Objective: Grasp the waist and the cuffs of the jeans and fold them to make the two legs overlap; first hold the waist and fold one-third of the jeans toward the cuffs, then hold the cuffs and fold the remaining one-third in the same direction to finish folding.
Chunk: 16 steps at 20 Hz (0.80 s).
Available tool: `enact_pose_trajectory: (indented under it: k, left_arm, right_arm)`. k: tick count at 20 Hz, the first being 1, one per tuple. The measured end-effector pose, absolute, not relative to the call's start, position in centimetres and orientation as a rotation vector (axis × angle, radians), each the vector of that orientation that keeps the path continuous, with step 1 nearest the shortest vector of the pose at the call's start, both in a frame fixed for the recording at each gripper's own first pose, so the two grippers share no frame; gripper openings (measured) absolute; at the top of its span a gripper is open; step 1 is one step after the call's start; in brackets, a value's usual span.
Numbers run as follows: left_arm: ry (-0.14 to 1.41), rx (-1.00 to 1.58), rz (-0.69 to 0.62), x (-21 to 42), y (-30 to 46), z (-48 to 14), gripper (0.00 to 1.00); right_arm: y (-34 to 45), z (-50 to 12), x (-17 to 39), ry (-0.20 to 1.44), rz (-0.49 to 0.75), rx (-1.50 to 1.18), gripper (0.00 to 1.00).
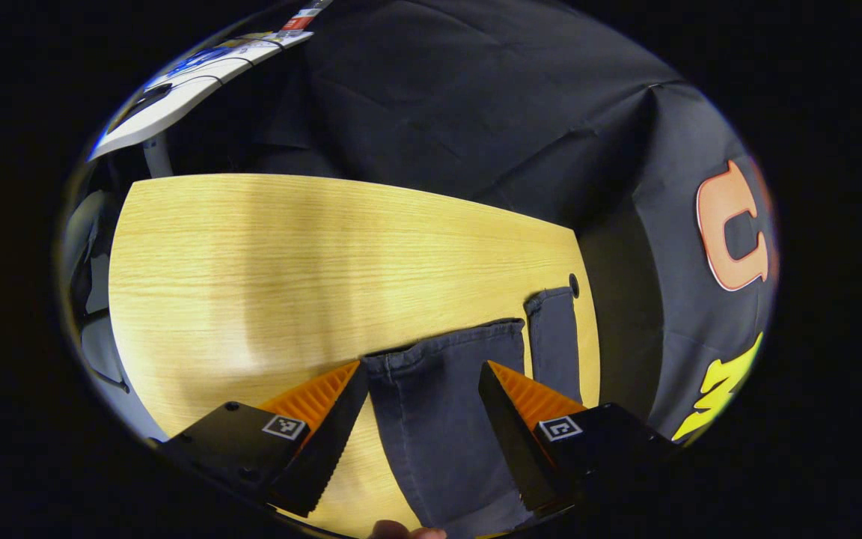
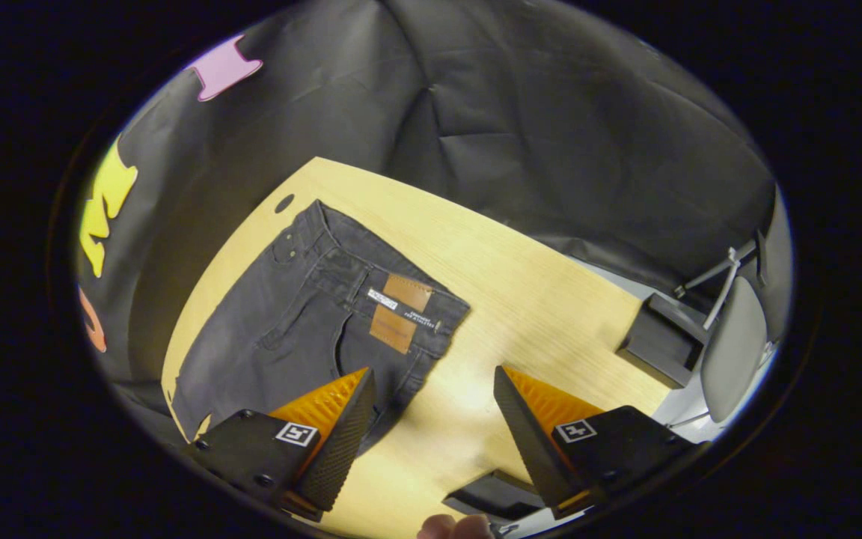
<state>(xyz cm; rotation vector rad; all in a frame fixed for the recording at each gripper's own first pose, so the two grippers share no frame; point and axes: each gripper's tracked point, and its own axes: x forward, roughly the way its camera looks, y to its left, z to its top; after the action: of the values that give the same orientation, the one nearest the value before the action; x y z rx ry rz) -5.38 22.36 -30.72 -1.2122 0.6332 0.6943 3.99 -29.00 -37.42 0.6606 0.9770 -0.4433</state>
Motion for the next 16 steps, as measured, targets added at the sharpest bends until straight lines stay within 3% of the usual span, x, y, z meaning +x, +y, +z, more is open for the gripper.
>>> enact_pose_trajectory:
  k: [6,7,8,12,13,14,15,16]
  left_arm:
    - [0.632,-1.241,0.663,-4.0,21.3,-30.5,0.93]
    - [0.628,-1.249,0.666,-3.7,21.4,-30.5,0.93]
    - [0.622,-1.257,0.668,-3.4,21.3,-30.6,0.93]
    - [0.633,-1.268,0.687,-2.7,20.7,-31.0,0.92]
    - [0.646,-1.27,0.707,-2.7,20.6,-31.6,0.88]
    - [0.64,-1.264,0.728,-2.7,20.7,-31.8,0.65]
    - [0.642,-1.257,0.742,-2.7,20.6,-31.8,0.76]
    - [0.65,-1.245,0.751,-2.8,20.7,-31.8,0.62]
  right_arm:
    - [-29.9,-38.1,6.2,0.95,-0.495,0.546,0.99]
    - [-29.5,-38.0,6.8,0.949,-0.5,0.544,0.94]
    - [-29.1,-38.1,7.4,0.947,-0.495,0.538,0.99]
    - [-27.8,-38.7,8.0,0.992,-0.499,0.357,1.0]
    - [-27.6,-38.7,8.3,0.974,-0.506,0.349,1.0]
    - [-27.6,-38.7,8.4,0.962,-0.525,0.367,0.99]
    - [-27.5,-39.0,8.3,0.957,-0.535,0.375,1.0]
    - [-27.6,-38.8,8.3,0.957,-0.53,0.364,0.99]
